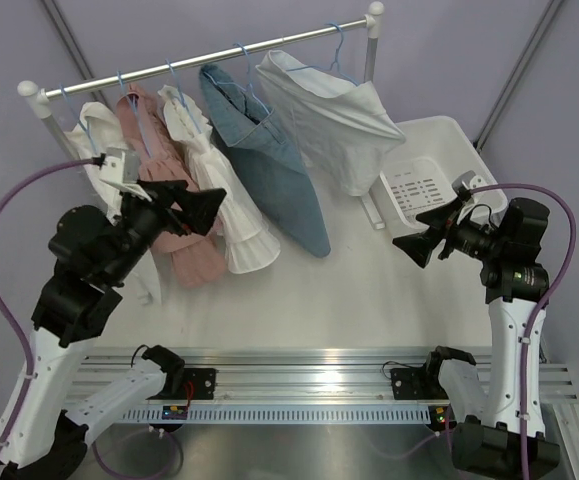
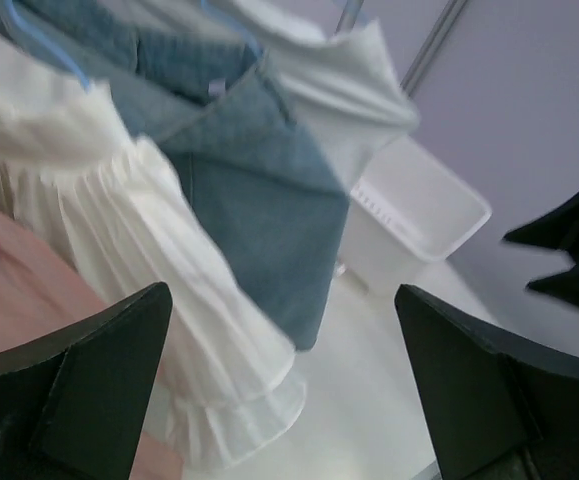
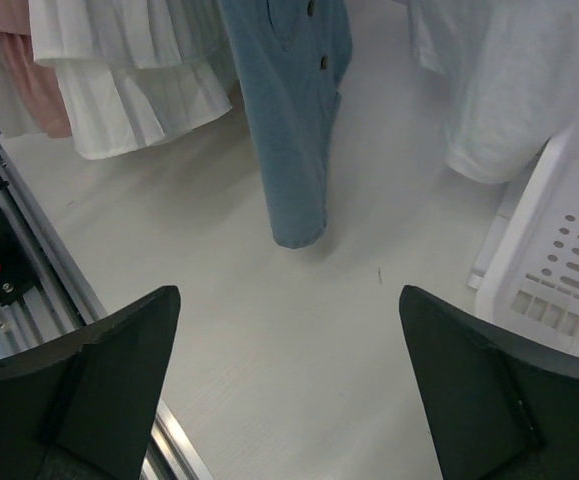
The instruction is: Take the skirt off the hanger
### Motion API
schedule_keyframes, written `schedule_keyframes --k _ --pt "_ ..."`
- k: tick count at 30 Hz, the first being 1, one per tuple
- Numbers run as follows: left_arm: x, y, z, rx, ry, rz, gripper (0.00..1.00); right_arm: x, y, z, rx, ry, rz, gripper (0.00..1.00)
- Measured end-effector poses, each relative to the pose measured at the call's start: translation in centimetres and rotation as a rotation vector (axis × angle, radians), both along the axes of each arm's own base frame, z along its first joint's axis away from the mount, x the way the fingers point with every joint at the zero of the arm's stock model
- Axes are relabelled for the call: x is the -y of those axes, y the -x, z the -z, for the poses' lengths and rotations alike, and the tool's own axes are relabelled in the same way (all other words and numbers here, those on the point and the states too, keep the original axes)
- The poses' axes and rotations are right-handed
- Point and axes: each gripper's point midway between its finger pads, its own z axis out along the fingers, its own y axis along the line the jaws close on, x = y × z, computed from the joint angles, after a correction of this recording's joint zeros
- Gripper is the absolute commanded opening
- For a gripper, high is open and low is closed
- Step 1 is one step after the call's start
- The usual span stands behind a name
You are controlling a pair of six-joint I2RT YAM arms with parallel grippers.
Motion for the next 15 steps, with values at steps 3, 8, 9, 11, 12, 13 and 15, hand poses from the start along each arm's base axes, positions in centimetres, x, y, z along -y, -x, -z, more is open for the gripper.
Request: schedule_keyframes --k 3,8,9,11,12,13,15 --pt "-0.2 0.0 -5.4 0.05 0.093 -0.022 0.98 -0.5 0.5 1.2 -0.022 -0.023 -0.034 1.0" --pt "1.9 -3.8 -8.1 -0.016 0.158 -0.038 0.93 -0.6 0.6 1.5 -0.019 -0.031 -0.046 0.99" --pt "2.5 -4.8 -8.0 -0.035 0.162 -0.038 0.92 -0.6 0.6 1.4 -0.013 -0.029 -0.045 1.0" --pt "4.0 -7.3 -7.2 -0.089 0.17 -0.041 0.89 -0.6 0.7 1.4 -0.008 -0.027 -0.045 1.0" --pt "4.9 -8.7 -6.4 -0.126 0.171 -0.045 0.88 -0.7 0.7 1.4 -0.007 -0.027 -0.045 1.0" --pt "5.6 -10.0 -5.5 -0.159 0.173 -0.048 0.87 -0.7 0.7 1.4 -0.006 -0.026 -0.045 0.99" --pt "7.1 -12.3 -3.3 -0.228 0.179 -0.059 0.8 -0.7 0.7 1.3 -0.004 -0.026 -0.045 1.0"
